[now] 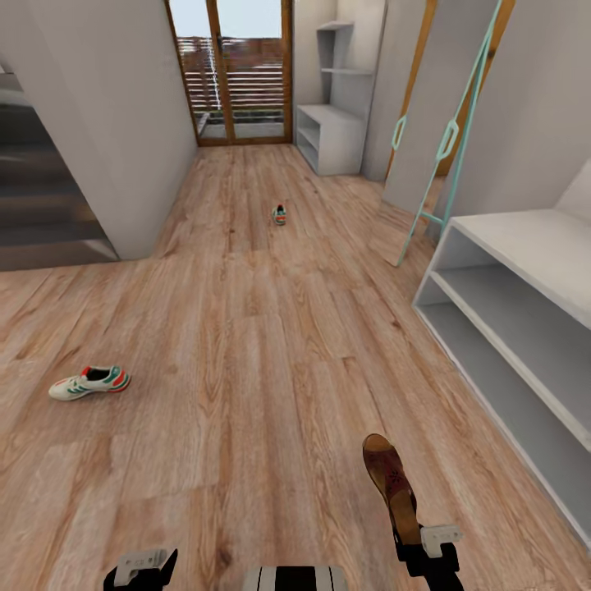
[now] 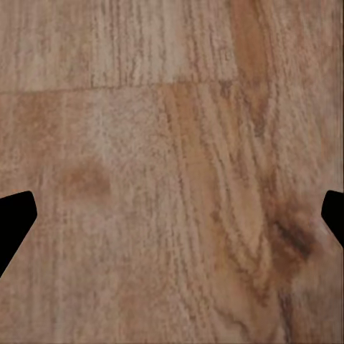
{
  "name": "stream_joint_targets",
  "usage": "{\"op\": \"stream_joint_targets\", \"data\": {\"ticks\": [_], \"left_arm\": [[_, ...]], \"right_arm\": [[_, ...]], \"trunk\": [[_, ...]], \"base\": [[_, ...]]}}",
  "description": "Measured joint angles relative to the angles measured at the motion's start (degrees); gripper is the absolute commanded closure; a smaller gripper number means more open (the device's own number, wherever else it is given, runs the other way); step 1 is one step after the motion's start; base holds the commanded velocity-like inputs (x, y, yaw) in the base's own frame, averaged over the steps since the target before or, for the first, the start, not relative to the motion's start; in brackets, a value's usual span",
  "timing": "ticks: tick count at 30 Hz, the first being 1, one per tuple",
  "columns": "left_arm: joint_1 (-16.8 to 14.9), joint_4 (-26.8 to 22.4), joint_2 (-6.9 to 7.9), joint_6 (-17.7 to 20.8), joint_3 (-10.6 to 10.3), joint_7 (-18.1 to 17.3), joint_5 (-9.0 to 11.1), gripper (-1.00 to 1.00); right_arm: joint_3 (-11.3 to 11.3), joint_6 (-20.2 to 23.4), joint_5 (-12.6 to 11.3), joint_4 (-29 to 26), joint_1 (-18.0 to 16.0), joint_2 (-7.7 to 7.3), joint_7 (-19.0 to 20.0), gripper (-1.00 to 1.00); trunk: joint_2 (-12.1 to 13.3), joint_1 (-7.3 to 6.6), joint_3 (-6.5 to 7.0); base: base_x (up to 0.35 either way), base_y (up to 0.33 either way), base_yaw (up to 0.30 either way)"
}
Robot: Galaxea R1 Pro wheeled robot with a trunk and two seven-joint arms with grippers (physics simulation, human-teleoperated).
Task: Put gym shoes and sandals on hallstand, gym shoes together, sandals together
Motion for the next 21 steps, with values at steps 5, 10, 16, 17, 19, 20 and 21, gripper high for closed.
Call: {"op": "stream_joint_targets", "data": {"ticks": [5, 10, 16, 17, 19, 20, 21], "left_arm": [[0.0, 0.0, 0.00, 0.0, 0.0, 0.0, 0.0, -1.00], [0.0, 0.0, 0.00, 0.0, 0.1, 0.0, 0.1, -1.00], [0.0, 0.0, 0.00, 0.0, 0.1, 0.0, 0.2, -1.00], [0.0, 0.0, 0.00, 0.0, 0.1, 0.0, 0.2, -1.00], [0.0, 0.0, 0.00, 0.0, 0.1, 0.0, 0.2, -1.00], [0.0, 0.0, 0.00, 0.0, 0.1, 0.0, 0.2, -1.00], [0.0, 0.1, 0.00, 0.0, 0.1, 0.0, 0.2, -1.00]], "right_arm": [[0.0, 0.0, 0.0, 0.0, 0.0, 0.04, 0.0, 1.00], [0.0, 0.0, 0.0, 0.0, 0.0, 0.12, 0.0, 1.00], [0.0, 0.0, 0.0, 0.4, 0.0, 0.21, 0.0, 1.00], [0.0, 0.0, 0.0, 0.5, 0.0, 0.22, 0.0, 1.00], [0.0, 0.0, 0.0, 0.6, 0.0, 0.24, 0.0, 1.00], [0.0, 0.0, 0.0, 0.6, 0.0, 0.25, 0.0, 1.00], [0.0, -0.1, 0.0, 0.7, 0.0, 0.26, 0.0, 1.00]], "trunk": [[0.0, -0.01, 0.35], [0.0, -0.03, 0.70], [0.0, -0.03, 1.12], [0.0, -0.03, 1.20], [0.0, -0.03, 1.36], [0.0, -0.03, 1.44], [0.0, -0.03, 1.53]], "base": [[0.163, 0.000, -0.223], [0.285, 0.000, -0.223], [0.330, 0.000, -0.188], [0.337, 0.000, -0.133], [0.338, 0.000, -0.114], [0.338, 0.000, -0.097], [0.338, 0.000, -0.090]]}}
